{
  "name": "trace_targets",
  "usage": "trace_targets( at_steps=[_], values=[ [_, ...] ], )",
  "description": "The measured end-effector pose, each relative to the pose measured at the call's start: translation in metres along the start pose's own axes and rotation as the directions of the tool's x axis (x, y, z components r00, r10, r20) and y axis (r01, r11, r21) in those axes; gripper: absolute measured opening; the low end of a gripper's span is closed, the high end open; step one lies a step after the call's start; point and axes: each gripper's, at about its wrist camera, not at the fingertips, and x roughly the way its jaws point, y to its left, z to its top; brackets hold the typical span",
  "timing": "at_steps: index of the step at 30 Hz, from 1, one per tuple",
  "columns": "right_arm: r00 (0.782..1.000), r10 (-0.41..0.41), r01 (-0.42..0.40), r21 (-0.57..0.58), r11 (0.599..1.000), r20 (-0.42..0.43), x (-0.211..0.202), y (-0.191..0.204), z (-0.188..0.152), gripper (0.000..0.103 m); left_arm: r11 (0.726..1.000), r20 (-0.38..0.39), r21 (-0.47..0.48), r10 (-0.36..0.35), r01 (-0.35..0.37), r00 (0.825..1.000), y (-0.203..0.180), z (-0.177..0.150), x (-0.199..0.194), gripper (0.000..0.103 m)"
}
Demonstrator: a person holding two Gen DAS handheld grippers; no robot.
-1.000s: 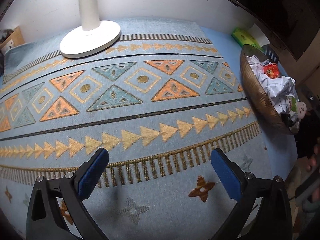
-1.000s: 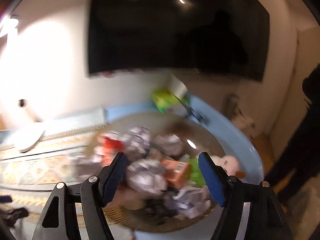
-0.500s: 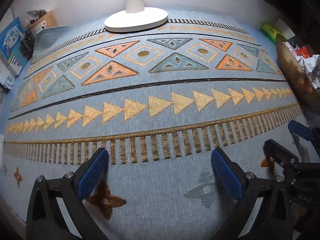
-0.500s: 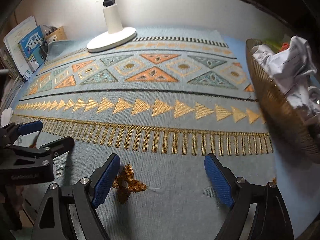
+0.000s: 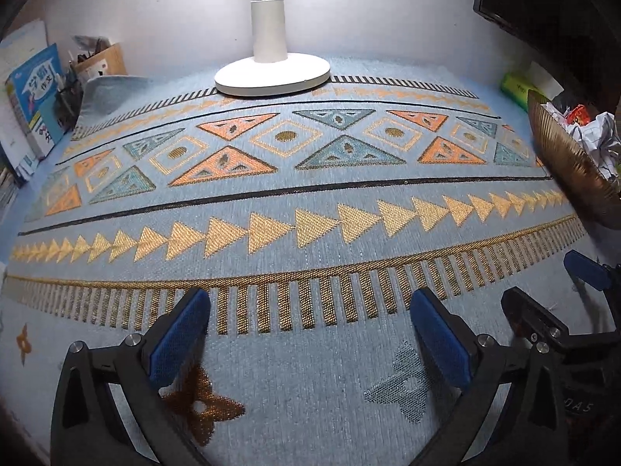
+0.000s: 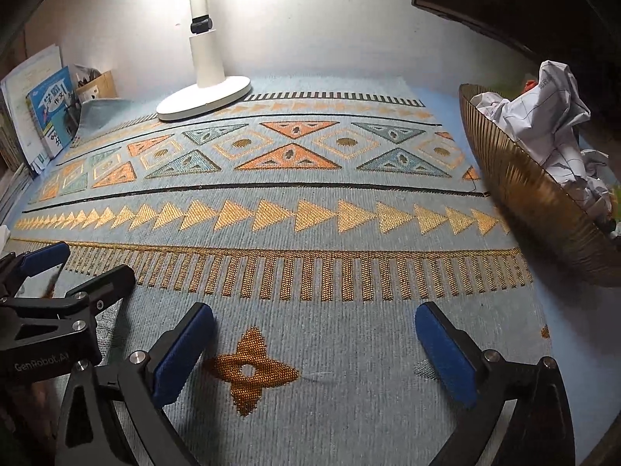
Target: Organize objects
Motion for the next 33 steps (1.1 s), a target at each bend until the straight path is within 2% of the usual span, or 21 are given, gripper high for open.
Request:
trace_targets(
  at_steps=[33],
  values=[
    [1.000, -0.001, 0.001, 0.001, 1.000, 0.008, 0.0004, 0.0014, -0.0021, 0.103, 1.000, 0.000, 0.000, -0.002, 0.002, 1.000, 0.0016, -0.0005, 0.0024, 0.103]
  ],
)
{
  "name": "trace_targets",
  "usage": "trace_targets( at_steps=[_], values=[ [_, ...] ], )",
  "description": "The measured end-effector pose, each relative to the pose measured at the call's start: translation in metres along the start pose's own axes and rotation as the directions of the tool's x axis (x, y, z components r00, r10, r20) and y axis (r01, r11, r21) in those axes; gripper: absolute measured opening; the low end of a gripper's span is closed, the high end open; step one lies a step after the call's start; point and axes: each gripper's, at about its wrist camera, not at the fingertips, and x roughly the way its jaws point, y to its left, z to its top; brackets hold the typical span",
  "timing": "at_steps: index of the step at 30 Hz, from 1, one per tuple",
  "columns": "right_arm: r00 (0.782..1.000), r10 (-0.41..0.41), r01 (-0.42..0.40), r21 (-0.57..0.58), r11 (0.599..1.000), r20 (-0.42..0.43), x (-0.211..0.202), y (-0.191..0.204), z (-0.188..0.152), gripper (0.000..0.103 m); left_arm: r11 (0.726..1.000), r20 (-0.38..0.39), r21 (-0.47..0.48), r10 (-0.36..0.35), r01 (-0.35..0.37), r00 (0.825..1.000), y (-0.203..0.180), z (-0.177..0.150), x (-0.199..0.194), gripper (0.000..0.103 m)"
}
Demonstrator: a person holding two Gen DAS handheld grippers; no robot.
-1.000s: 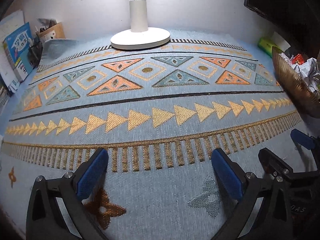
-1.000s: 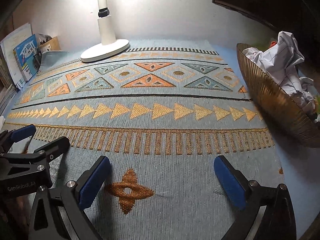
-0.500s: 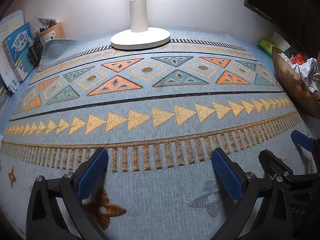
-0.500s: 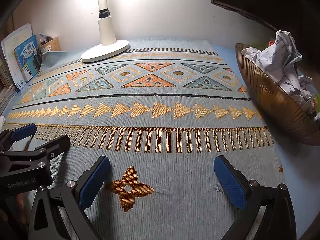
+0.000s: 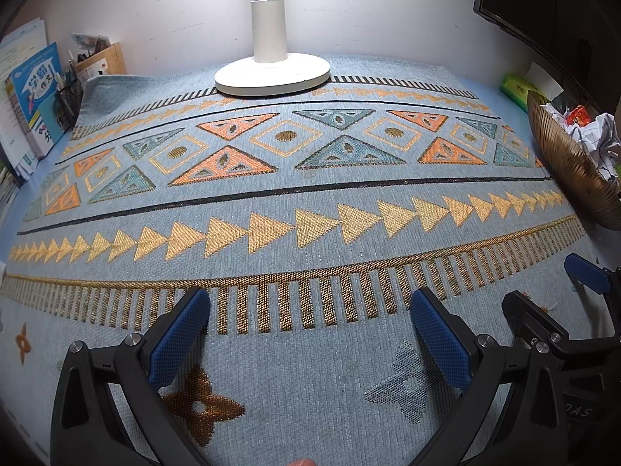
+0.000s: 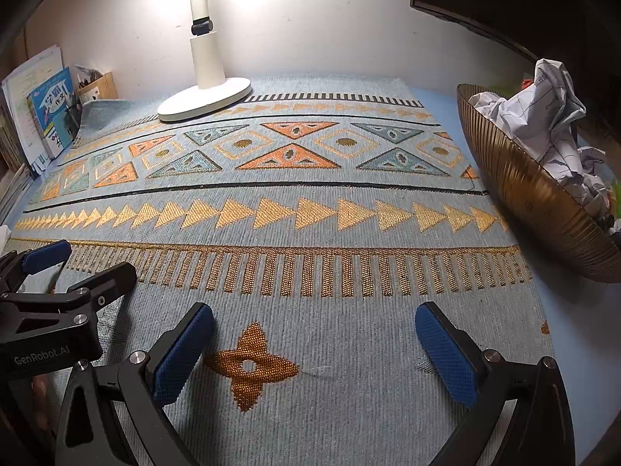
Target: Organize objects
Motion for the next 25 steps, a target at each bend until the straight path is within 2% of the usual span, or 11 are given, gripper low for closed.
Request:
trace_targets(
  at_steps=[25],
  values=[
    [1.000, 0.001, -0.001, 0.001, 1.000, 0.006, -0.0015, 0.0006, -0.0017, 0.103, 1.000, -0.006, -0.001, -0.002, 0.002, 1.000, 0.0007, 0.0069, 0.0039, 0.103]
  ],
)
